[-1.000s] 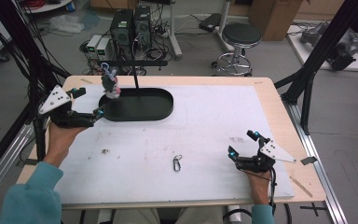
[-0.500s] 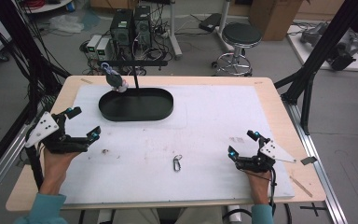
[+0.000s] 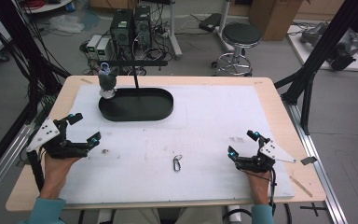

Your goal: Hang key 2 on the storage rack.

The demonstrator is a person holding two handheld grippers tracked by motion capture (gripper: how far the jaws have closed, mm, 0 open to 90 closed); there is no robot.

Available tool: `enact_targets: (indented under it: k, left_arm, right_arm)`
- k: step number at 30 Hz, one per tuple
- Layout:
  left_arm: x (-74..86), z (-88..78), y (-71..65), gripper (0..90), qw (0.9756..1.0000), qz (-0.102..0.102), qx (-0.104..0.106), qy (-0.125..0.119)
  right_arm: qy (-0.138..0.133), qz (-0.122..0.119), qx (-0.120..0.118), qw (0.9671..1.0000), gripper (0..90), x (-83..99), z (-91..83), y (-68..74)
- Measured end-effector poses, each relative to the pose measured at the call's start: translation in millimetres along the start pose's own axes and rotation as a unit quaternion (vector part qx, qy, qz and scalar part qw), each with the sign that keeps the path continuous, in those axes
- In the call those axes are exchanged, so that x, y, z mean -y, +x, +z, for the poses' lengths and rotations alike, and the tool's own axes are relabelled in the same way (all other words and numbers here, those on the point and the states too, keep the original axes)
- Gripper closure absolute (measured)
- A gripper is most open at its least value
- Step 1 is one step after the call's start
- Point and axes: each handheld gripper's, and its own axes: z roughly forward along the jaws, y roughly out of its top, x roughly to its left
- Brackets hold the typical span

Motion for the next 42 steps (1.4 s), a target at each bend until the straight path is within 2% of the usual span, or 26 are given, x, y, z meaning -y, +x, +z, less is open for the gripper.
enact_targets:
  k: [8,16,21,26,30,36,42]
  left_arm:
    - [1.0,-1.5,1.2,1.7,1.0000,-0.003,0.005,0.003]
    - [0.1,-2.3,0.4,1.7,0.9999,-0.005,0.009,-0.003]
    - [0.1,-2.1,-0.3,1.7,0.9999,-0.005,0.012,-0.003]
    - [0.9,-0.1,-1.4,1.7,0.9999,-0.003,0.016,0.000]
    - [1.2,0.7,-1.7,1.7,0.9997,-0.002,0.024,0.002]
    - [1.1,0.5,-1.7,1.7,0.9997,-0.001,0.026,0.003]
    - [1.7,2.1,-3.2,1.7,0.9995,-0.001,0.030,0.005]
  right_arm:
    - [-0.003,-0.004,0.003,1.0000,0.7,0.0,0.2,-0.7]
    - [0.000,0.004,0.003,1.0000,0.7,-0.3,-0.1,-0.1]
    - [0.011,-0.006,0.004,0.9999,0.6,-2.6,0.5,-0.3]
    - [0.000,-0.011,0.002,0.9999,0.7,-10.1,-2.8,-0.9]
    - [0.006,-0.003,-0.015,0.9999,0.7,-17.8,-2.4,0.5]
    - [0.027,-0.019,-0.050,0.9982,0.7,-35.0,5.5,4.4]
    - [0.047,-0.023,-0.104,0.9932,0.7,-57.0,20.3,7.4]
